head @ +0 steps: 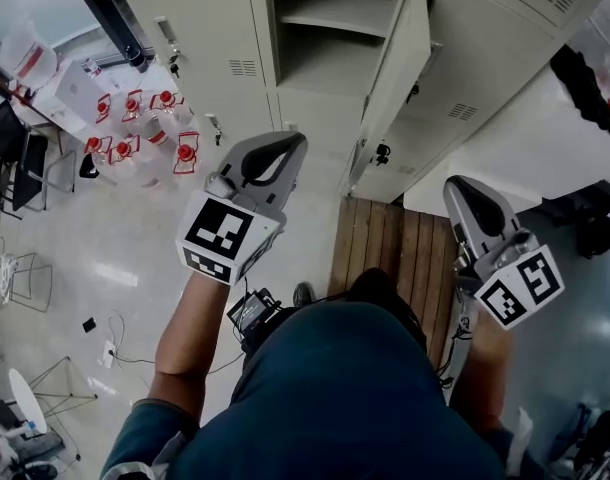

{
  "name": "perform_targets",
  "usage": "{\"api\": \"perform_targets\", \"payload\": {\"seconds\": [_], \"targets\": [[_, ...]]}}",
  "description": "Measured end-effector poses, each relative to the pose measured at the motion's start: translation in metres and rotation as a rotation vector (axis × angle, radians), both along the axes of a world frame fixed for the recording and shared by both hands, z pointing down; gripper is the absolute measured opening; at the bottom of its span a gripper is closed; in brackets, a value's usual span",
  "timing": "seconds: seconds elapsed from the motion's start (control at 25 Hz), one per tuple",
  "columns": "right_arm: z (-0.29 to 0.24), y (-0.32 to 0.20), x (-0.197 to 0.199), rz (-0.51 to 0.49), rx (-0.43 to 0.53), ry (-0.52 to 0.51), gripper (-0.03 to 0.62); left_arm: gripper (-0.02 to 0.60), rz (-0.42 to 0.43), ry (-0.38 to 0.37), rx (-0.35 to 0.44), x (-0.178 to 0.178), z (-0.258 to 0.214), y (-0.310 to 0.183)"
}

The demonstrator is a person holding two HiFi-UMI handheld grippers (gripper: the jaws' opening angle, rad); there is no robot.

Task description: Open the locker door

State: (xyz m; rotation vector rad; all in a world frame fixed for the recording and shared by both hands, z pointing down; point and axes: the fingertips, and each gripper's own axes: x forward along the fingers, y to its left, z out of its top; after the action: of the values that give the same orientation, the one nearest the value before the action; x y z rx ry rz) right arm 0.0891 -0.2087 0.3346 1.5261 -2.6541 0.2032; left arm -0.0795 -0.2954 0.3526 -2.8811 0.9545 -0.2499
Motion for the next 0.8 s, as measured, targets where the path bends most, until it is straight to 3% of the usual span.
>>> {"api": "perform_targets", "payload": {"seconds": [0.24,0.8], "targets": [[-0.006,-0.009,-0.011,-0.027,0.009,0.013,0.037,0.017,-0.039,0.038,0.034,-0.035,-0.033,0.005],[-0.018,-0.02,-0.023,-0.052,0.037,0.074,0.037,0.017,-0.115,0.002,0.083,-0.097,-0.065,0.028]]}}
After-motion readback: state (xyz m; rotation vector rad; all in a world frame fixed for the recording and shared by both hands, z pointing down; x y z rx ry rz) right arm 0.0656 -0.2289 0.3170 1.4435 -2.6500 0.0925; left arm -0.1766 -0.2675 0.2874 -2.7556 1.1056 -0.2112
